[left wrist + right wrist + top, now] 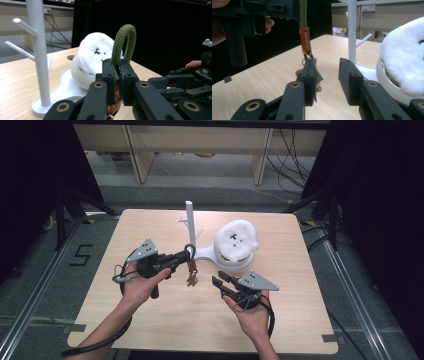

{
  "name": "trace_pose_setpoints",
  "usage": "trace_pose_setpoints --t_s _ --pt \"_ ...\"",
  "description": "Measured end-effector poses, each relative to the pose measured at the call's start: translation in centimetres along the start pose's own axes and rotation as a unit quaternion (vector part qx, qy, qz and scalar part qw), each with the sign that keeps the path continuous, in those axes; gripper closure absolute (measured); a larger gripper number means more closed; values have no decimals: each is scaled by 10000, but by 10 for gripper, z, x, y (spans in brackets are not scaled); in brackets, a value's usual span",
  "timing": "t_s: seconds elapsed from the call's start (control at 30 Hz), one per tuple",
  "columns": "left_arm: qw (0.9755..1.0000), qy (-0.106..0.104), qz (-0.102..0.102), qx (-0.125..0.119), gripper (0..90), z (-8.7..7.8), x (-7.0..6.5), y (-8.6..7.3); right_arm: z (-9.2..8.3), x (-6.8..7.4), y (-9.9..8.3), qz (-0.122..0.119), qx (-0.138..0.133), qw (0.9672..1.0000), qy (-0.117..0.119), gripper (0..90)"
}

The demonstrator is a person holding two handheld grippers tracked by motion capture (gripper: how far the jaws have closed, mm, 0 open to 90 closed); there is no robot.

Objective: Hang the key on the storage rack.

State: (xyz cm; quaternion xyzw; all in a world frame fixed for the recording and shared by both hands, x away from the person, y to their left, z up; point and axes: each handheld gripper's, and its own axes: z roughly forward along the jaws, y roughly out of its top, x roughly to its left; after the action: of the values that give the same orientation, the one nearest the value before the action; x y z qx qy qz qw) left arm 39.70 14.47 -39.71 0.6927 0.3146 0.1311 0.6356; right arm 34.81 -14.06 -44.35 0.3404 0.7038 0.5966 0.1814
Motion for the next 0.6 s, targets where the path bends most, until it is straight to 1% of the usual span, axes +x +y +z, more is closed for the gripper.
trace_pose_setpoints --t_s 0.03,0.17,0.23,0.27,0.3,0.33,0.37,0.43,0.5,0.53,0.57,0.6 --pt "10000 37 13 -10 842 -1 2 1 -1 1 -1 105 22 9999 -35 664" --pt "9999 97 32 -16 842 -3 5 2 -2 -2 -2 18 23 10000 -61 652" --pt "9999 121 45 -19 842 -5 7 2 -3 -2 -3 61 1 10000 -64 646" --pt "9999 155 55 -31 842 -6 9 3 -5 -3 -5 87 28 9999 -120 642" --pt "9998 167 64 -31 842 -7 10 3 -6 -3 -5 120 35 9999 -93 639" --pt "9998 167 64 -31 842 -7 10 3 -6 -3 -5 120 35 9999 -93 639" --pt "9998 194 58 -42 842 -8 12 3 -7 -5 -6 49 61 9999 -115 638" --pt "9997 220 81 -51 842 -9 13 4 -9 -6 -8 54 84 9999 -128 634" --pt "9996 258 85 -60 842 -10 15 3 -10 -8 -10 136 61 9998 -144 625" --pt "9996 269 105 -56 842 -10 16 3 -11 -10 -11 86 74 9998 -183 617" --pt "9995 290 109 -44 842 -10 17 3 -11 -10 -11 86 74 9998 -183 617" --pt "9995 309 106 -42 842 -10 19 3 -13 -12 -13 154 63 9996 -239 611"
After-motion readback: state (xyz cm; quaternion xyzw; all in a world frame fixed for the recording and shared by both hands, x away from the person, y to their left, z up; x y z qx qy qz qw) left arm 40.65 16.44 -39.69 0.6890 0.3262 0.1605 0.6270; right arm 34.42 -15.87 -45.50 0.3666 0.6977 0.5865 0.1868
